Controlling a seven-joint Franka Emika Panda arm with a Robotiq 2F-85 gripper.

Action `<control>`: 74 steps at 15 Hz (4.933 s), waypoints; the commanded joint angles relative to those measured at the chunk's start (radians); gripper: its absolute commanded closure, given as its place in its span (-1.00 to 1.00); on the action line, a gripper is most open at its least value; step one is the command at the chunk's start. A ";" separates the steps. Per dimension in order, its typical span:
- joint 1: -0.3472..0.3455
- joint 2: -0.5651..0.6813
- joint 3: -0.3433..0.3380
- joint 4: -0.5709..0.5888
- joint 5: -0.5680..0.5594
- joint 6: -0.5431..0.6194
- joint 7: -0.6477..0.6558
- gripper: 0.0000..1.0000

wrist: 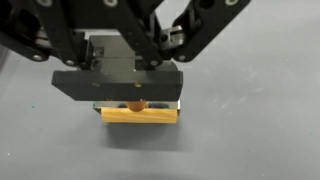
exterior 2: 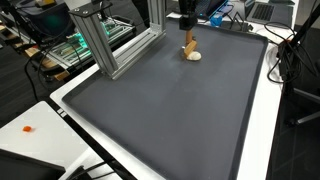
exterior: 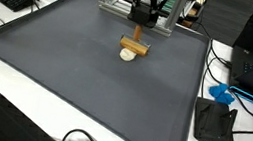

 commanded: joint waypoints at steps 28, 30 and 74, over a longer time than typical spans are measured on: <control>0.007 0.104 -0.017 0.058 0.063 0.112 -0.561 0.57; 0.007 0.093 -0.024 0.059 0.048 0.074 -0.539 0.57; 0.017 -0.034 -0.035 0.028 0.095 -0.125 -0.273 0.57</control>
